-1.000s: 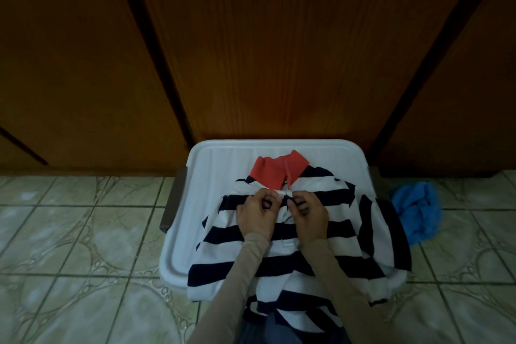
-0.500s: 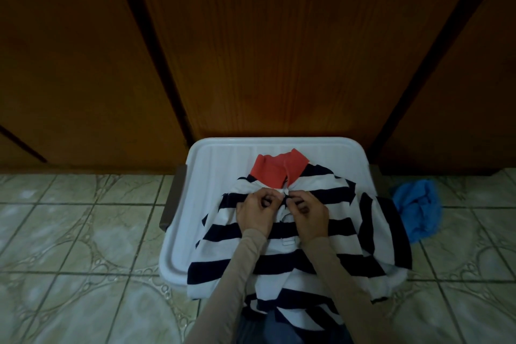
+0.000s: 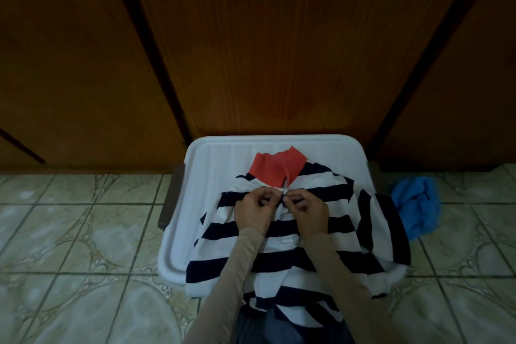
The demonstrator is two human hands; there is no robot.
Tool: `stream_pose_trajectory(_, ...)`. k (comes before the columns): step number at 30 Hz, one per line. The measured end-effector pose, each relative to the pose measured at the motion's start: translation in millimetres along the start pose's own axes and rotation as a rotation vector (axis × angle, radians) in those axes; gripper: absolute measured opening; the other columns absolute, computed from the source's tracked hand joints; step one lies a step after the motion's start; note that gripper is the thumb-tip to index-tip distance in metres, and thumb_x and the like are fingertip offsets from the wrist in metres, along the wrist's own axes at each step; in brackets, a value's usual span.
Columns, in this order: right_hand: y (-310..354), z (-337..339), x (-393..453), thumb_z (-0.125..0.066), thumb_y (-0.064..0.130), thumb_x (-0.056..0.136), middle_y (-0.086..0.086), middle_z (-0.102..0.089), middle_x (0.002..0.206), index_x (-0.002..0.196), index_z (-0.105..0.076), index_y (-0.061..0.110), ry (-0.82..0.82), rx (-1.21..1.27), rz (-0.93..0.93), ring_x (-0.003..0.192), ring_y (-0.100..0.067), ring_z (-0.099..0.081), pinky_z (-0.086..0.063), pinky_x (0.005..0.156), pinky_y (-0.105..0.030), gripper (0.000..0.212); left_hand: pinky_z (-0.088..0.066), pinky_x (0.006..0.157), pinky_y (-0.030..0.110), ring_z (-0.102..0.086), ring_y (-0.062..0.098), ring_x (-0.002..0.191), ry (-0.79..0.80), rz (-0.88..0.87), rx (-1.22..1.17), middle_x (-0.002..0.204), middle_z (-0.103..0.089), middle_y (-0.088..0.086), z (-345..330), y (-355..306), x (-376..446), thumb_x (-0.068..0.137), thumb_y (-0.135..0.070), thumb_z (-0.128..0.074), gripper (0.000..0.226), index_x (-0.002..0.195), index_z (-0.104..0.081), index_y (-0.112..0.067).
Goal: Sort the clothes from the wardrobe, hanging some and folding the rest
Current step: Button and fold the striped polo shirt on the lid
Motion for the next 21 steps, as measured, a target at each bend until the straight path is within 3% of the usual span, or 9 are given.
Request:
stream_pose_trajectory(4, 1, 0, -1, -0.070, 0.001, 0.078, -0.005, -0.062, 0.069, 0.082, -0.070, -0.001, 0.002, -0.024, 0.016, 0.059, -0.002, -0.052, -0.040, 0.055, -0.004, 0.004, -0.050, 0.069, 0.019, -0.063, 0.003, 0.067, 0.002, 0.010, 0.001, 0.067, -0.065, -0.016, -1, -1, -2, 0.075, -0.036, -0.076, 0.022, 0.061, -0.059, -0.036)
stream_pose_trajectory(8, -2, -1, -1, -0.074, 0.004, 0.076, -0.003, -0.062, 0.069, 0.078, -0.069, 0.001, 0.003, -0.025, 0.010, 0.059, -0.009, -0.053, -0.041, 0.055, -0.007, 0.006, -0.049, 0.068, 0.020, -0.062, 0.002, 0.066, -0.003, -0.002, -0.003, 0.067, -0.065, -0.013, -2, 1, 0, 0.076, -0.031, -0.074, 0.021, 0.061, -0.060, -0.034)
stream_pose_trajectory(12, -2, -3, -1, -0.076, 0.004, 0.074, -0.003, -0.062, 0.069, 0.074, -0.068, 0.004, 0.013, -0.027, 0.005, 0.055, -0.001, -0.053, -0.041, 0.055, -0.006, 0.008, -0.048, 0.067, 0.018, -0.061, 0.003, 0.066, 0.013, -0.014, -0.040, 0.067, -0.066, -0.010, -2, 2, 0, 0.071, -0.037, -0.064, 0.010, 0.063, -0.062, -0.033)
stream_pose_trajectory(18, -1, -4, -2, -0.071, 0.011, 0.080, 0.002, -0.061, 0.069, 0.078, -0.067, 0.006, 0.016, -0.059, 0.029, 0.058, -0.005, -0.053, -0.041, 0.055, -0.009, 0.007, -0.049, 0.068, 0.021, -0.058, 0.000, 0.059, -0.023, 0.032, -0.096, 0.063, -0.065, -0.008, -2, 8, 6, 0.076, -0.012, -0.072, 0.024, 0.060, -0.063, -0.027)
stream_pose_trajectory(21, -2, -4, -2, -0.071, 0.012, 0.081, 0.003, -0.061, 0.069, 0.078, -0.067, 0.008, 0.017, -0.040, 0.021, 0.059, -0.006, -0.053, -0.041, 0.056, -0.010, 0.006, -0.049, 0.068, 0.024, -0.058, 0.007, 0.060, -0.026, 0.063, -0.198, 0.058, -0.063, -0.007, -4, 12, 9, 0.075, -0.004, -0.073, 0.031, 0.055, -0.061, -0.024)
Point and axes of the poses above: each hand's wrist, its own x-axis towards the middle knuckle, its own z-axis out of the back of the hand, y = z × x, the point moved 6 cm from there along x, towards the middle knuckle
